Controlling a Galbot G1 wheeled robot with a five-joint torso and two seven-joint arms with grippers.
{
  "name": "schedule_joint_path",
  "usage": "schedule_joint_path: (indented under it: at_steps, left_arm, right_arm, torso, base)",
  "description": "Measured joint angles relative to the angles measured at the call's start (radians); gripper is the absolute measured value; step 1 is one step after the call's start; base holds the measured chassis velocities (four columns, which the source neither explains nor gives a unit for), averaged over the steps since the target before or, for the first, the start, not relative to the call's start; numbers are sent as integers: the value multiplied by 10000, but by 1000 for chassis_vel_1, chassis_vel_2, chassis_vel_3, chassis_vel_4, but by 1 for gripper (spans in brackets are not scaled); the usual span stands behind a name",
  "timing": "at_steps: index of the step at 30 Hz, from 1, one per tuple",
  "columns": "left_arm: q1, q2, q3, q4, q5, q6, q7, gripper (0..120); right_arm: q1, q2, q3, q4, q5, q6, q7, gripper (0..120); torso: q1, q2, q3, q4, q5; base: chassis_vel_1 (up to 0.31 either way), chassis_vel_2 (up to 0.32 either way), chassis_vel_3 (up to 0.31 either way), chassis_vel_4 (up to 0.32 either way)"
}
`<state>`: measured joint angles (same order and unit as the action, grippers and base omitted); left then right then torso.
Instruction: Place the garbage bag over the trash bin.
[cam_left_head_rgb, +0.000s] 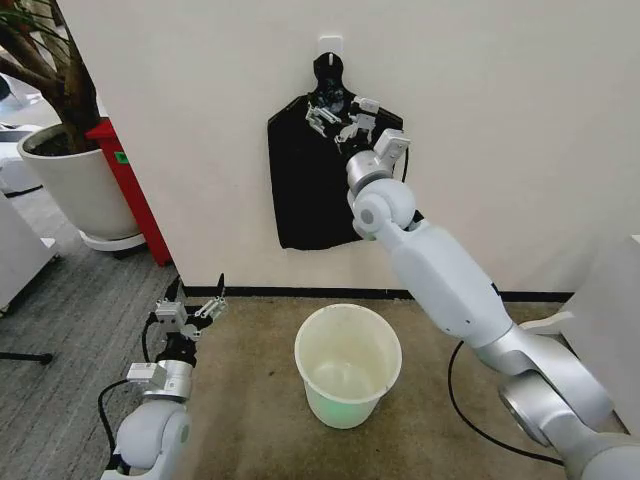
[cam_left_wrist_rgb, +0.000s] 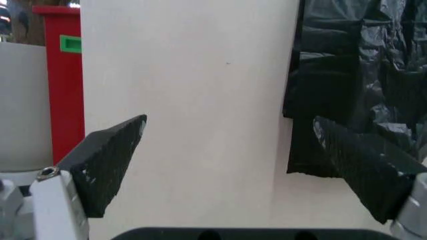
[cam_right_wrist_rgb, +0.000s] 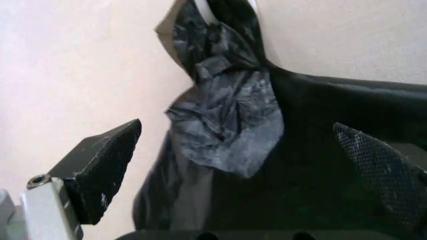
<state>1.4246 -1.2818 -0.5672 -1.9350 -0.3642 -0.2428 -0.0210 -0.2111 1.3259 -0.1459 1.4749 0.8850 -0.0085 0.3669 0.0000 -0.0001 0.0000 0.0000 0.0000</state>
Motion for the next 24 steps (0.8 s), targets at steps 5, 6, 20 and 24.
schedule_joint_path:
  at_steps: [5, 6, 20, 24]
  left_arm:
    - [-3, 0, -14, 34, 7, -40, -10, 99]
    - [-10, 0, -12, 42, 10, -41, -13, 99]
    - [-74, -6, 22, 237, 76, -92, -43, 99]
    - [-90, -30, 40, 255, 97, -94, -56, 99]
  right_arm:
    - [103, 53, 18, -306, -60, 100, -104, 100]
    - [122, 71, 29, -342, -78, 114, -121, 99]
    - [26, 7, 97, -263, -152, 185, -143, 56]
    - [4, 34, 106, -241, -194, 199, -117, 41]
  torso:
    - [0, 0, 0, -1, 0]
    - [0, 0, 0, 0, 0]
    - [0, 0, 0, 0, 1]
    - [0, 0, 0, -1, 0]
  base:
    - [0, 0, 0, 0]
    - [0, 0, 0, 0]
    - [0, 0, 0, 0]
    - [0, 0, 0, 0]
